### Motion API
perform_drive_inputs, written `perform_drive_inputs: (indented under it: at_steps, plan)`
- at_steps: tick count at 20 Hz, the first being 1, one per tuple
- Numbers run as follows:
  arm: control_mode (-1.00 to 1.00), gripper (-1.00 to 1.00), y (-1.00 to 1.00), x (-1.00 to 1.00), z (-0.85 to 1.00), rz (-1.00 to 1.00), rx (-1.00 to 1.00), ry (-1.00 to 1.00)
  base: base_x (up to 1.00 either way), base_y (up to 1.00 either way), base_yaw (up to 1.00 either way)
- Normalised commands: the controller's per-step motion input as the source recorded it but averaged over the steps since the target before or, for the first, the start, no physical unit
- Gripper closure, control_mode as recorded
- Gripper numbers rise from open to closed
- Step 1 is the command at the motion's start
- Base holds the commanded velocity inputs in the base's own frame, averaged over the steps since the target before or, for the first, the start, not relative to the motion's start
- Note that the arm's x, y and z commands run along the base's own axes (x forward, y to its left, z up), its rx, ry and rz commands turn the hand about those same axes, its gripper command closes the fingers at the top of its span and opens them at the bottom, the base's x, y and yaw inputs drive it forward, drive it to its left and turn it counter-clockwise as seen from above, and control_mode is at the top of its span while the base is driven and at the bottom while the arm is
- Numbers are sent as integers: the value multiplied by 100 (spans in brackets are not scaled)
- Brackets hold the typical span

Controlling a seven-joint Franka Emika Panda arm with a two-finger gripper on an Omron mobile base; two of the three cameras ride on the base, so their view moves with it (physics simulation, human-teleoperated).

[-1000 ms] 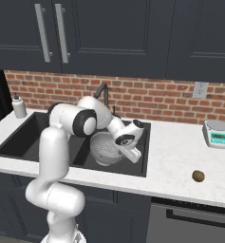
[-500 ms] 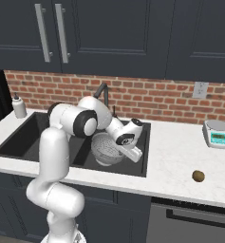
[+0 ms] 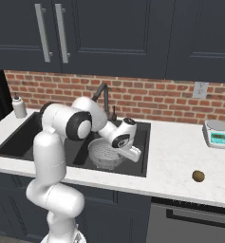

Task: Put the colander in the sink, put the kiwi in the colander, and turn on the sink faucet and pour water over the colander.

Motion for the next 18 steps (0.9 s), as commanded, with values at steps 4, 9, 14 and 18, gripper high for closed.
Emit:
perform_drive_inputs:
  at_steps: [4,9,14,18]
  plan:
    - [-100,100,11,-6,1,2,-11,-2,0,0,0]
    - [-100,100,9,10,0,0,-9,0,0,0,0]
    - [-100,100,9,14,0,0,-4,0,0,0,0]
    - [-100,100,5,2,0,0,-1,0,0,0,0]
